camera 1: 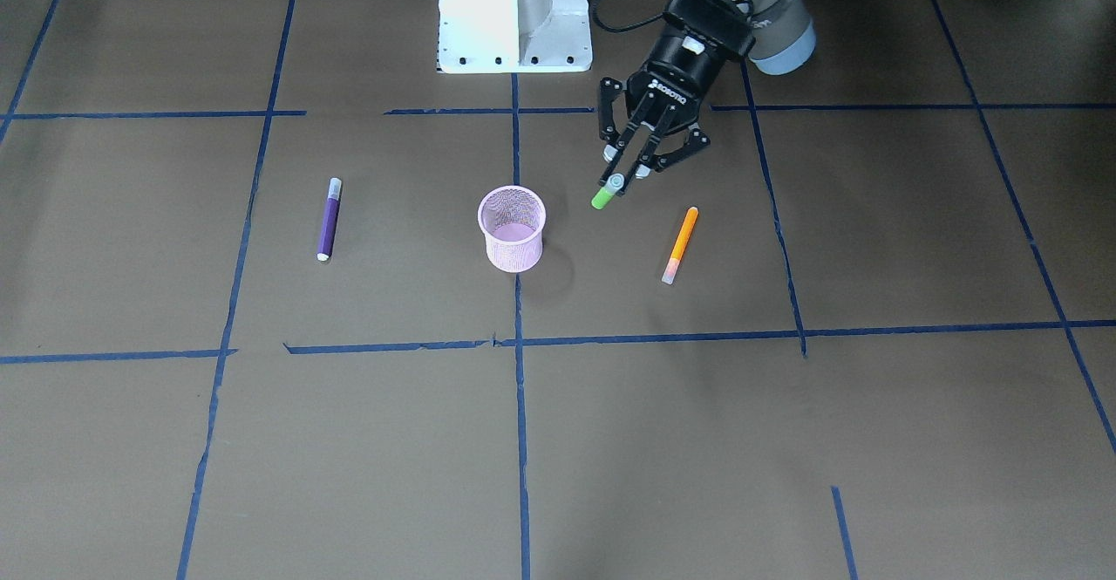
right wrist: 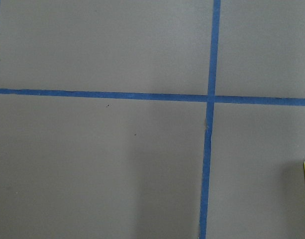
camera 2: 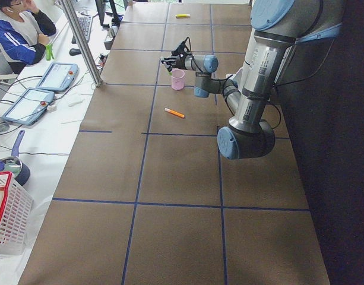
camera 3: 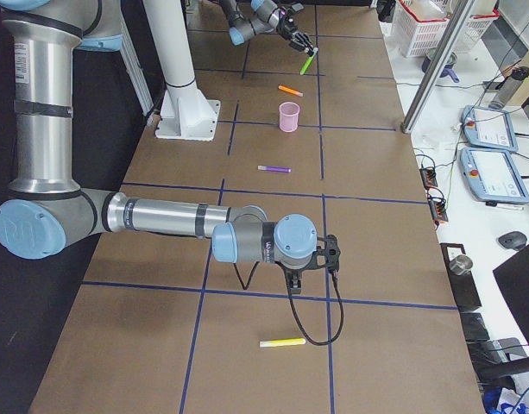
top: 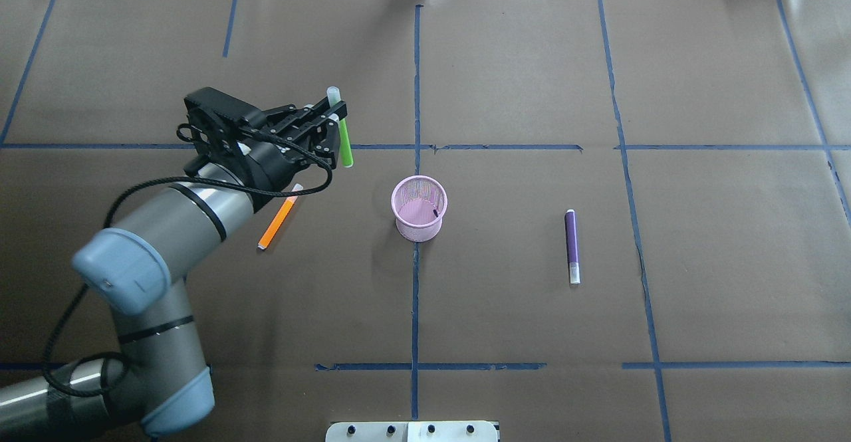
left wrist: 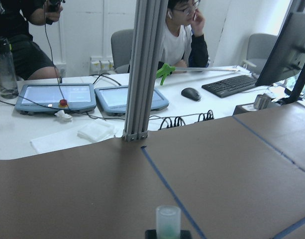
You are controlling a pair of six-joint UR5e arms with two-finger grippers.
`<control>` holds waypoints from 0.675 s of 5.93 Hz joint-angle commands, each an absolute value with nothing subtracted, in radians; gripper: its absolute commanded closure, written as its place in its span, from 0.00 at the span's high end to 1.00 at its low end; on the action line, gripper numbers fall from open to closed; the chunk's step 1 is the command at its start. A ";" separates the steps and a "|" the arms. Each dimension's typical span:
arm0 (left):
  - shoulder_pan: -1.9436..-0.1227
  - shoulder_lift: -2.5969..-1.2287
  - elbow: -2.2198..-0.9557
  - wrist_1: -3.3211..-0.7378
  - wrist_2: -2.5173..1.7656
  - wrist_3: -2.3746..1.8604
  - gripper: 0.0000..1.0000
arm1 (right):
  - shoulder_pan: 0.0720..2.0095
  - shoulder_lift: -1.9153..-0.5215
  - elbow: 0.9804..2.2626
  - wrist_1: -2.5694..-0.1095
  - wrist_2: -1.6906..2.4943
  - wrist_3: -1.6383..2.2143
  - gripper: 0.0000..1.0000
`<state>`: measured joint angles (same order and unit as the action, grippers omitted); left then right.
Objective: Collect pens into pen holder
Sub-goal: 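Lift the green highlighter and carry it over the pink pen cup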
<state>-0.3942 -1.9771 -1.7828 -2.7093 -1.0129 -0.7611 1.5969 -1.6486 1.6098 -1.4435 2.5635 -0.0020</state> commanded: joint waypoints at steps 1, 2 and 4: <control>-0.307 -2.043 -1.726 -2.746 -0.911 -0.744 0.00 | 1.597 -1.646 1.608 -1.443 2.565 -0.002 1.00; -0.298 -2.058 -1.717 -2.743 -0.913 -0.744 0.00 | 1.595 -1.643 1.606 -1.447 2.562 -0.003 1.00; -0.296 -2.124 -1.620 -2.750 -0.916 -0.746 0.00 | 1.594 -1.643 1.605 -1.450 2.560 -0.003 1.00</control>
